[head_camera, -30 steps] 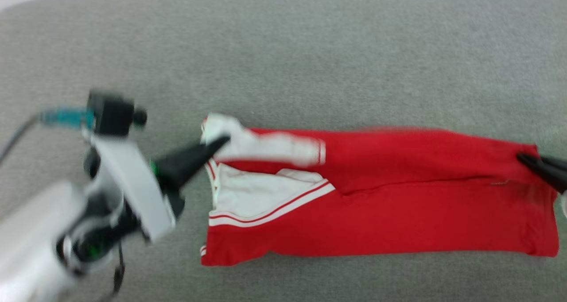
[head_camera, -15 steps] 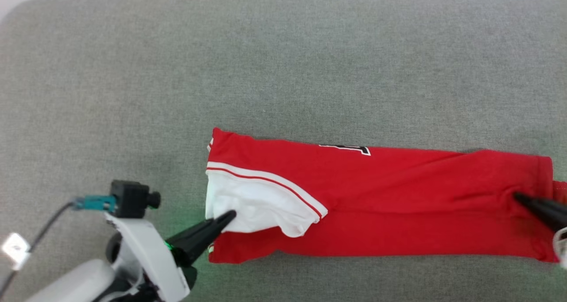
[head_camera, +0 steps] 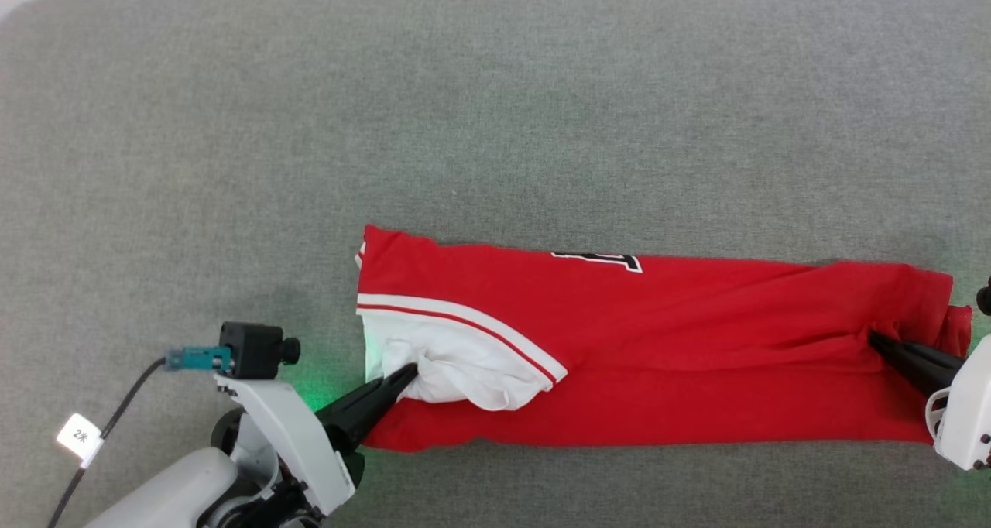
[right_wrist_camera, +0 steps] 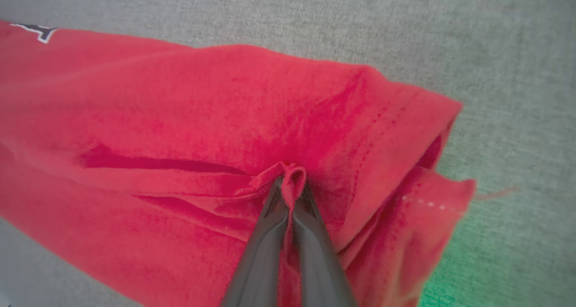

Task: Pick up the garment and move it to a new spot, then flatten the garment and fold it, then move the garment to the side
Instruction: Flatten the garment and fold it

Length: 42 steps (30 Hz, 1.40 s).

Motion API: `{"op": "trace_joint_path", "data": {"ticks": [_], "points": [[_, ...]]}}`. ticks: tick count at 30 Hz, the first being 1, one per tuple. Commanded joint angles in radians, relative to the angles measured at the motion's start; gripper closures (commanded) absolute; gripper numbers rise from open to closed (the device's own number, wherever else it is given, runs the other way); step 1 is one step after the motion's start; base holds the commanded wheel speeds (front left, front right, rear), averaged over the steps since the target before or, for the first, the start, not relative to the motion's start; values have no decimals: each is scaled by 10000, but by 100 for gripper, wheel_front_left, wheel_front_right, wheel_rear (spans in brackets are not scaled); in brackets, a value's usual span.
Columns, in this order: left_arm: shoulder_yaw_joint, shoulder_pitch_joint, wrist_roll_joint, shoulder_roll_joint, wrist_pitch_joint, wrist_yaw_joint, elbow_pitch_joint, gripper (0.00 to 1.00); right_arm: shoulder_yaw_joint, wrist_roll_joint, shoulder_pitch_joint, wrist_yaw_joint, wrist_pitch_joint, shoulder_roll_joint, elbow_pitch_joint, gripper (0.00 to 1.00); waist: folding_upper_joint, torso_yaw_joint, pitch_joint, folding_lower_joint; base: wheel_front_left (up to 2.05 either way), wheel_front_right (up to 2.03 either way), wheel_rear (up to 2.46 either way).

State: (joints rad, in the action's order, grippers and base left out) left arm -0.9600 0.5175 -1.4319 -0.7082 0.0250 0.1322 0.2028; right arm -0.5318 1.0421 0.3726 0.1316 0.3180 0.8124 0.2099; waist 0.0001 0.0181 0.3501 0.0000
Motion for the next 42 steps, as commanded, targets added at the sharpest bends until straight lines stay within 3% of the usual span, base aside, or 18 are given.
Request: {"op": "trace_joint_path", "data": {"ticks": [1,3,4,5,6,11,14,19,23,31,37,42], "points": [[-89,-9,86,53,21,-50,197,100,-285,-92,-73,-18,33,-236,119,100,-1,-19,-53,0,0,0,0],[-87,18,174,3,197,-41,25,75,-299,-89,-45,-18,-102,-189,39,56,-1,-42,-143,0,0,0,0],[-83,24,266,-78,307,-39,-70,53,-282,9,-62,-16,-134,-174,-47,23,-1,-61,-193,0,0,0,0],[-53,-6,293,-129,434,-36,-179,10,-278,90,-111,-12,-150,-115,-155,0,-1,-67,-255,0,0,0,0],[-13,-44,285,-172,542,-35,-347,0,-227,139,-160,-12,-191,-8,-283,0,-1,-57,-314,0,0,0,0],[210,-329,390,-378,1231,-31,-1160,0,257,491,-477,-13,-316,501,-900,0,-1,35,-538,0,0,0,0],[410,-471,638,-398,1761,-353,-1466,0,629,825,-851,-13,-215,821,-1157,0,-1,187,-625,0,0,0,0],[959,-899,1392,111,2318,-1278,-1498,0,1250,1516,-1414,-13,170,1096,-963,0,-1,517,-697,0,0,0,0],[1771,-1379,2050,870,2396,-1540,-1197,0,1640,1819,-1764,-13,409,1312,-535,0,-1,852,-652,0,0,0,0],[4254,-2482,5083,2538,2398,-1556,-654,0,2395,2237,-2334,-13,826,1538,177,0,-1,1351,-537,0,0,0,0],[5568,-2850,7528,3417,2400,-1414,-597,0,2770,2212,-2536,-16,1559,1653,463,0,-1,1462,-521,0,0,0,0],[6407,-3005,9409,3928,2401,-1645,-555,0,2715,2014,-2547,-15,2420,1372,327,0,-1,1426,-514,0,0,0,0]]}}
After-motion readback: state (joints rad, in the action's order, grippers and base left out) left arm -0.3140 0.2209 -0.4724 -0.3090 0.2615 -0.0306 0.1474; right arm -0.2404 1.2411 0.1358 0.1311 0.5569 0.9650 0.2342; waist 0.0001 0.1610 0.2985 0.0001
